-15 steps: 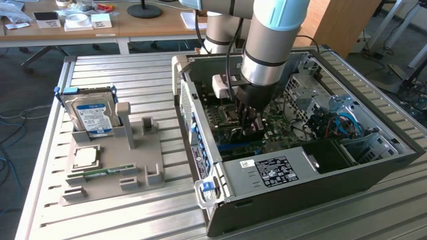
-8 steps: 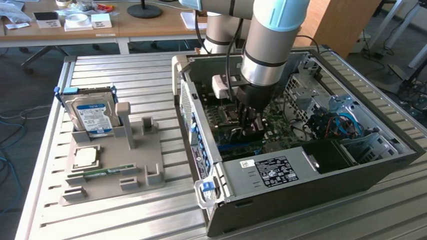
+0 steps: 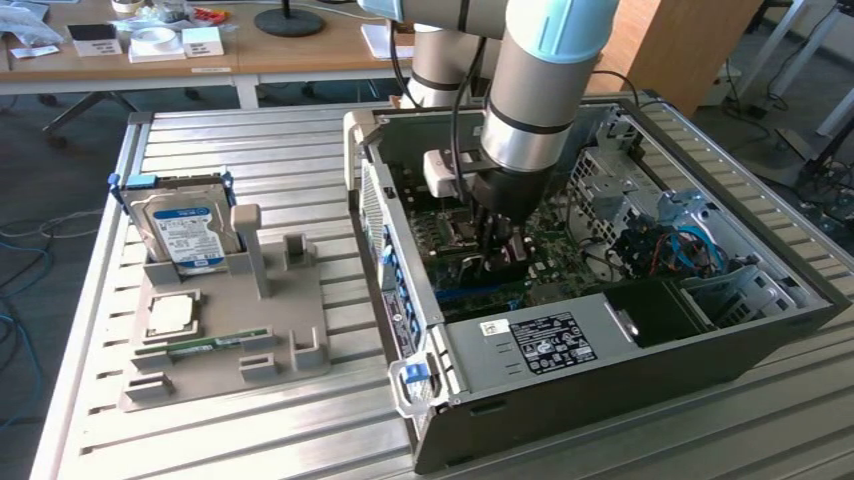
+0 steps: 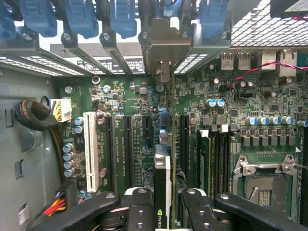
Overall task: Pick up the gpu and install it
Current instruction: 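Insert the gpu into the slot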
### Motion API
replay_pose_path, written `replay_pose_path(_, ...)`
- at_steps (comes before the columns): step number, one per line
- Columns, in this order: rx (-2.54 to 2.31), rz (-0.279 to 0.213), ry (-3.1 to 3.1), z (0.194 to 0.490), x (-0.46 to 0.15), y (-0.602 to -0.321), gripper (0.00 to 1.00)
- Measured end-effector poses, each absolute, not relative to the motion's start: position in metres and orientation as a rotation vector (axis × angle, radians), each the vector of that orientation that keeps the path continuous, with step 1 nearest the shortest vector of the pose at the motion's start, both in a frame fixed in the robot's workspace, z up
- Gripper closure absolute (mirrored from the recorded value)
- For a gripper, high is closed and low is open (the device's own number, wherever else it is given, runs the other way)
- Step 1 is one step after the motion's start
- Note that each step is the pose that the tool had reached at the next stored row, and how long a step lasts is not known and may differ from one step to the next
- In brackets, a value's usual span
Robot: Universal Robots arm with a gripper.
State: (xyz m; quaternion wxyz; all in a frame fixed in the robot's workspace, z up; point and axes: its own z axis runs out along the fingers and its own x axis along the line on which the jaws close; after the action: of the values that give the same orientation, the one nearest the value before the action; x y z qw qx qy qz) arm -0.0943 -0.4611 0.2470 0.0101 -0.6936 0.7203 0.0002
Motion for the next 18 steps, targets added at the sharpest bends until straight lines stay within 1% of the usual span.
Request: replay_pose_path(18, -2.165, 0.001, 2.249, 0.2441, -0.0946, -0.4611, 0.73)
